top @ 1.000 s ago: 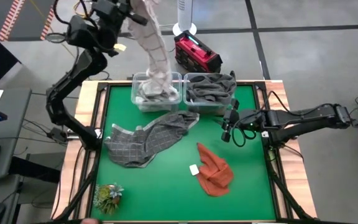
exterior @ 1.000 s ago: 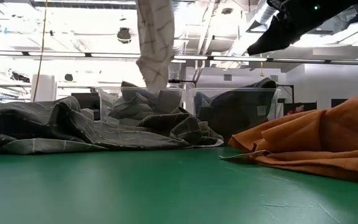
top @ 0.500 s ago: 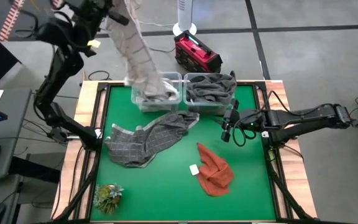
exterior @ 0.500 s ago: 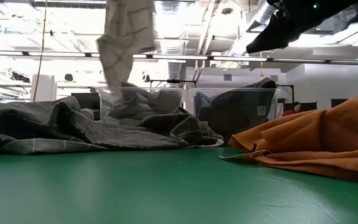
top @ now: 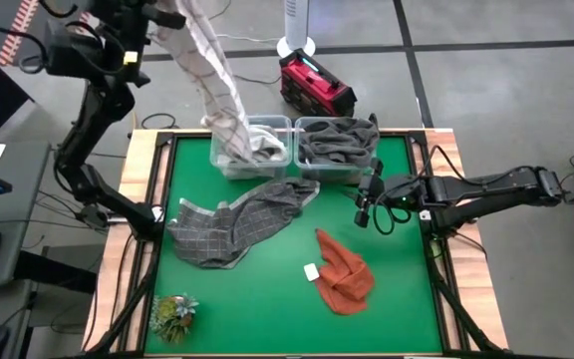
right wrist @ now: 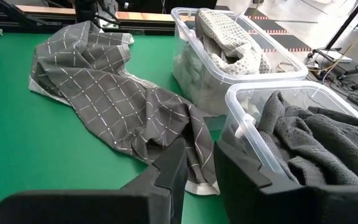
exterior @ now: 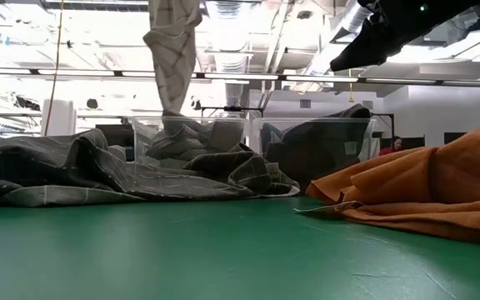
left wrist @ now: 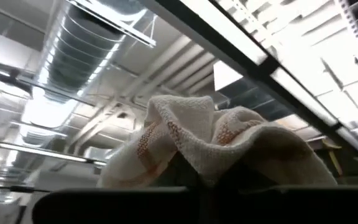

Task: Sort towels by color in basket
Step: Put the white towel into the left transparent bin

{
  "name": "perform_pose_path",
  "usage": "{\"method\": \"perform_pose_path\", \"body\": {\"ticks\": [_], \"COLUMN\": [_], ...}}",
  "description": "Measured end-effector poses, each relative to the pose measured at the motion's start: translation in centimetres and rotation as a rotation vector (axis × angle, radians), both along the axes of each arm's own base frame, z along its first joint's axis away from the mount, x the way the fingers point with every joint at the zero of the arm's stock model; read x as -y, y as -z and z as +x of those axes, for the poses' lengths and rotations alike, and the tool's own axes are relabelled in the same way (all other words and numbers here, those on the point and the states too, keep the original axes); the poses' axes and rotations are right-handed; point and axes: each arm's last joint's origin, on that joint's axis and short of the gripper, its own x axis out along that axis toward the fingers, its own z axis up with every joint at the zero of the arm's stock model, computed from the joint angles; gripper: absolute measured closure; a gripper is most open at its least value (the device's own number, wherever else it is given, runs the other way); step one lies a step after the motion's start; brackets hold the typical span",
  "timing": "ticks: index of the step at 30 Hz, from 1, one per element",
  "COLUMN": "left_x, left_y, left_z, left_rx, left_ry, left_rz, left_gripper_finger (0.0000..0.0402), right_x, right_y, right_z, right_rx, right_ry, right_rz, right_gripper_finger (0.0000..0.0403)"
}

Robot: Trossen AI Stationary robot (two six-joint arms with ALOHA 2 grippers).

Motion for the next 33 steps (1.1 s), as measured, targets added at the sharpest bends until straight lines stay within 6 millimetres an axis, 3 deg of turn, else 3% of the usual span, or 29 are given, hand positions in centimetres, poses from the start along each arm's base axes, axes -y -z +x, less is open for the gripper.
{"method": "perform_pose_path", "body": {"ticks": [10, 18, 24, 29, 33], "left_x": [0.3, -1.5, -4.0, -6.8, -8.8], "left_y": [-0.2, 2.4, 6.0, 8.5, 9.7], "left_z": [-0.2, 2.1, 3.9, 5.1, 6.6], "left_rx": [0.103, -0.277, -0.591, -0.694, -0.712], "left_ry": [0.205, 0.026, -0.11, -0.137, -0.157], "left_rz": [-0.019, -0.226, -0.43, -0.581, -0.602], "left_gripper_finger": [0.0391, 0.0391, 0.0391, 0.0391, 0.0391], "right_x": [0.0, 0.0, 0.0, 0.0, 0.0], "right_y": [0.0, 0.0, 0.0, -0.1, -0.2], "right_z": [0.0, 0.0, 0.0, 0.0, 0.1], "right_rx": [-0.002, -0.001, -0.001, 0.008, 0.02], "right_ry": [-0.001, 0.0, 0.0, 0.0, 0.0], "right_rz": [-0.002, 0.0, 0.0, 0.001, 0.001], "right_gripper_finger": [0.029, 0.029, 0.029, 0.029, 0.029]}}
